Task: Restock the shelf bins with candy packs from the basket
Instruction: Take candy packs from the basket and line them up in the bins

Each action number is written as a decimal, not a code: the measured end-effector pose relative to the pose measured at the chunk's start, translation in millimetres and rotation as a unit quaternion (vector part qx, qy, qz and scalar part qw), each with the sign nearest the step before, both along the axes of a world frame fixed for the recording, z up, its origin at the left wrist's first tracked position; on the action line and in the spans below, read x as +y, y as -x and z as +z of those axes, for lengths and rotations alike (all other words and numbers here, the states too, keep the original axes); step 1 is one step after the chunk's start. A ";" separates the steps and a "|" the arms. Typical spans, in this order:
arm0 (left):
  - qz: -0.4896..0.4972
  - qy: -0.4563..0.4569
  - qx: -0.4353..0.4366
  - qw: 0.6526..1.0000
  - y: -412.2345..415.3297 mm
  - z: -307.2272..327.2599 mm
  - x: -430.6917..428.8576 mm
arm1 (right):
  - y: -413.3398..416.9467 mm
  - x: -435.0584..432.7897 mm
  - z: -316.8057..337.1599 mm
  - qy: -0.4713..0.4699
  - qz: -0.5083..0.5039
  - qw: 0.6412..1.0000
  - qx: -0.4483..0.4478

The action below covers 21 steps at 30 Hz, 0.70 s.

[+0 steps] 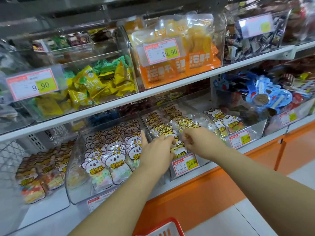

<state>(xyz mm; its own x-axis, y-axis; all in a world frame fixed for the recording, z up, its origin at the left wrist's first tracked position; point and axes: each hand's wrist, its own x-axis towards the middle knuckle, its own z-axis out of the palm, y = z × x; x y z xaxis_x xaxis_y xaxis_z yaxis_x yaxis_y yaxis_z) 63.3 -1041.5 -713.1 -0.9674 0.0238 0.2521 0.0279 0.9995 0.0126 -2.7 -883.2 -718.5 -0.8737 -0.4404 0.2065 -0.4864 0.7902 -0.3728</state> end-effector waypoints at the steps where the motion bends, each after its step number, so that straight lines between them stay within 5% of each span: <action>1: -0.005 0.001 0.012 1.000 -4.2 -1.4 -2.0 | -3.1 2.0 0.1 -0.001 -0.010 1.000 0.014; 6: -0.035 -0.038 0.088 0.995 -36.8 -7.6 -9.9 | -35.7 -0.8 -1.1 0.058 -0.031 0.991 0.116; 11: -0.031 -0.115 0.123 0.985 -105.3 -40.7 -38.6 | -99.0 -41.9 -27.0 0.086 0.070 0.991 0.070; 17: 0.091 -0.265 -0.027 0.960 -224.1 -127.4 -97.2 | -175.1 -91.0 -119.2 0.006 0.133 0.986 -0.098; 21: 0.172 -0.281 -0.154 0.932 -286.8 -182.9 -136.4 | -220.3 -113.8 -184.8 -0.081 0.192 0.959 -0.191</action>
<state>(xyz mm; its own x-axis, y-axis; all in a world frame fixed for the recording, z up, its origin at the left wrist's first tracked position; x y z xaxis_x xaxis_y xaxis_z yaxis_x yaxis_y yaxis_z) 350.1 -1177.9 -896.1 -0.9218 -0.3534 -0.1595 -0.3847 0.7818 0.4907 217.7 -997.0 -903.4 -0.6394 -0.7439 -0.1944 -0.6050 0.6428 -0.4699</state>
